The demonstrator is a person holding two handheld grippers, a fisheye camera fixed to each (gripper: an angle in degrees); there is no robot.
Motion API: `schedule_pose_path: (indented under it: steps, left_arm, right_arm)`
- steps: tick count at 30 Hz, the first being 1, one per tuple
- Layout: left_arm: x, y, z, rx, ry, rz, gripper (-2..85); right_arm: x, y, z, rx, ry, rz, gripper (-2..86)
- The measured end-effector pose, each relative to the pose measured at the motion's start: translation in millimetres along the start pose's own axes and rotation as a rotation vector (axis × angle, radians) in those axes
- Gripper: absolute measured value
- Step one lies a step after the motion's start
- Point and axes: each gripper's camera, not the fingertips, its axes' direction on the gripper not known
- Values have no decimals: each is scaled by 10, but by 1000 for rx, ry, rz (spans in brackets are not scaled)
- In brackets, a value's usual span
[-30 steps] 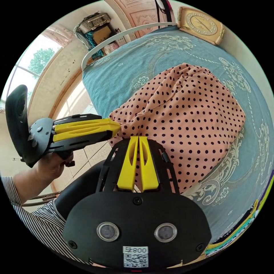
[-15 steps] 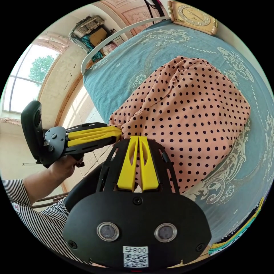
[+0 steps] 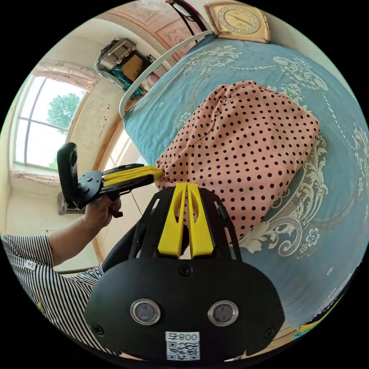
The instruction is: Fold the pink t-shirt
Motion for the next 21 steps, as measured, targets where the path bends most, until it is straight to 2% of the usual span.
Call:
schedule_pose_path:
  steps: [6,11,17,21]
  left_arm:
    - [-398,243,-152,22,145,-109,7]
    - [-591,377,-31,-27,305,-142,15]
    - [-666,313,139,-66,459,-141,24]
    - [-730,233,164,-73,494,-119,31]
  right_arm:
    - [840,726,-462,141,-158,199,27]
    - [1434,1267,-358,173,-295,394,62]
    - [1744,1274,35,126,-483,442,81]
    - [1926,1208,217,129,-567,464,56]
